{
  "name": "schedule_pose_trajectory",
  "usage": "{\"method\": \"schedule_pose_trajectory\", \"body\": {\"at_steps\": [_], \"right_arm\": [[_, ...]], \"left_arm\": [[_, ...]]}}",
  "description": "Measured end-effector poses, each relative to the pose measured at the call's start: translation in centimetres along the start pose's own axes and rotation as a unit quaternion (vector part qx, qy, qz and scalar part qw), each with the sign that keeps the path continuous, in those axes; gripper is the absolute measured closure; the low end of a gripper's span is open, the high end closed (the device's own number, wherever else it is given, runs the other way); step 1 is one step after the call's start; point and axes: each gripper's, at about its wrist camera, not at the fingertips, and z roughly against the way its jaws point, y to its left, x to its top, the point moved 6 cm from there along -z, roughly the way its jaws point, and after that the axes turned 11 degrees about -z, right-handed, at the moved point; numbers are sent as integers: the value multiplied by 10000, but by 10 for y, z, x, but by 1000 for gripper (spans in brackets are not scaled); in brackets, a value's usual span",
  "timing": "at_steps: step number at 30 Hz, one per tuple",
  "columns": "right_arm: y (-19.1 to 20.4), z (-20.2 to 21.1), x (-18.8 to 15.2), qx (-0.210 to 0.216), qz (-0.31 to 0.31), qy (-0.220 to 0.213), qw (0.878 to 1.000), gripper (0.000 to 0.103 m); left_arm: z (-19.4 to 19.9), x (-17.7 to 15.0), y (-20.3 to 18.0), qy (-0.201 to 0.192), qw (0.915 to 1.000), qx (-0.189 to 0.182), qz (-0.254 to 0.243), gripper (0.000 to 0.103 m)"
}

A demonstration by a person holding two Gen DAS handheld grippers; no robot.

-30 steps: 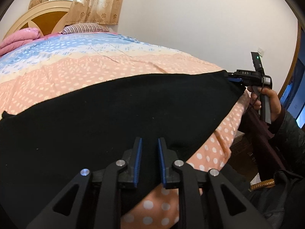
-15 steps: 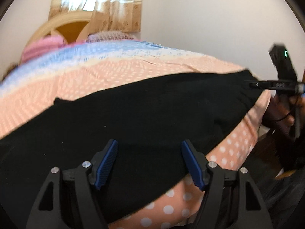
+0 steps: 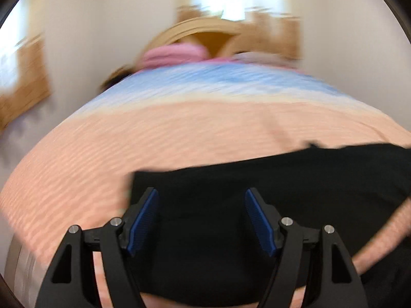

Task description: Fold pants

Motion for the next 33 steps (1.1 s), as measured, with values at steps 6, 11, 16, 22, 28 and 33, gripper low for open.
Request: {"method": "schedule_pose_trajectory", "body": {"at_steps": [6, 11, 16, 22, 28, 33], "right_arm": [[-1, -2, -1, -76, 16, -34, 10000, 52], [1, -3, -3, -127, 6, -88, 9999, 49], [1, -3, -3, -121, -41, -138, 9998, 49], [1, -3, -3, -152, 9, -156, 9998, 49], [31, 10, -2, 248, 359, -295, 9986, 48], [67, -16, -17, 403, 929, -43, 9949, 48]], "left_arm": [[-31, -26, 34, 304, 9979, 88, 574, 24], [-36, -28, 27, 244, 9966, -300, 729, 30], [-28, -17, 26, 127, 9974, -390, 593, 68], [-33, -17, 36, 149, 9965, -318, 756, 72], [-27, -16, 45, 95, 9950, -363, 922, 72], [-34, -20, 40, 182, 9966, -351, 724, 71]]}}
